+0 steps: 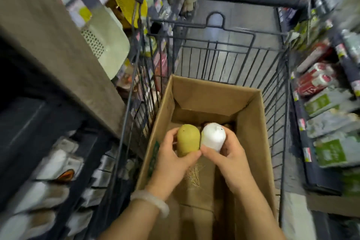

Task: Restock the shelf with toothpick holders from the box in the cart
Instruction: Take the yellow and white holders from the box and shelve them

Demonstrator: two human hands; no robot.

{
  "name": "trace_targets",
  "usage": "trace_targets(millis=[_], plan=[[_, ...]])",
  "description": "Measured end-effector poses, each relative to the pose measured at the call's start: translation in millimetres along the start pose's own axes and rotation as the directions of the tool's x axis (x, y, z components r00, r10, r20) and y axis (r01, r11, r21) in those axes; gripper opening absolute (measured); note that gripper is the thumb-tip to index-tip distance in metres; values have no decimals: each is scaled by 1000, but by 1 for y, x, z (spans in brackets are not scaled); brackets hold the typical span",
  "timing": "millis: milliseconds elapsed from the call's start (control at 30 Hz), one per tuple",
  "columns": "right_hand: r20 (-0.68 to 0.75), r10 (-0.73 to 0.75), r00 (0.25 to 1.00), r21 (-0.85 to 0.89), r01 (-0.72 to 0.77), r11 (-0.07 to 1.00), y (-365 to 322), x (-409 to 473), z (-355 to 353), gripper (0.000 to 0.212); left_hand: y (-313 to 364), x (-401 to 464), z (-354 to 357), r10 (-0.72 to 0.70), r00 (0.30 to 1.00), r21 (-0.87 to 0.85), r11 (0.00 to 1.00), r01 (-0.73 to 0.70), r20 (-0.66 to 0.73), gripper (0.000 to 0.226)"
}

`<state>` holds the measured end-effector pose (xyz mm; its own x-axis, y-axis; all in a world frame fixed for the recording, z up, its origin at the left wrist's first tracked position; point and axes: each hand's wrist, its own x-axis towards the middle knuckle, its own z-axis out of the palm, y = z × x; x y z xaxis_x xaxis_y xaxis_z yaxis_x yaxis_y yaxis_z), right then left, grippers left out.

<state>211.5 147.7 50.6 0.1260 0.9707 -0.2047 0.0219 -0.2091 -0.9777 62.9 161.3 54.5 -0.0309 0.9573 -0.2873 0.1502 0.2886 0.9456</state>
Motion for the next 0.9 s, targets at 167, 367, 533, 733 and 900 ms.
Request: trace_targets(millis=[167, 367, 533, 733, 900], plan=[[91, -34, 995, 73, 27, 997, -49, -65, 22, 55, 34, -72, -51, 65, 998, -19, 998, -65, 15, 62], [236, -113, 965, 76, 98, 992, -88, -174, 68, 63, 47, -193, -125, 164, 986, -14, 986, -164, -11, 53], [296, -177, 939, 60, 167, 984, -104, -265, 124, 68, 43, -304, -192, 221, 967, -18, 974, -224, -125, 56], [508, -217, 833, 228, 113, 967, -123, -350, 204, 52, 35, -411, -278, 249, 913, -32, 961, -273, -323, 50], [670, -235, 704, 227, 106, 968, -138, -398, 270, 68, 29, -466, -338, 275, 822, -10, 946, -323, -498, 50]])
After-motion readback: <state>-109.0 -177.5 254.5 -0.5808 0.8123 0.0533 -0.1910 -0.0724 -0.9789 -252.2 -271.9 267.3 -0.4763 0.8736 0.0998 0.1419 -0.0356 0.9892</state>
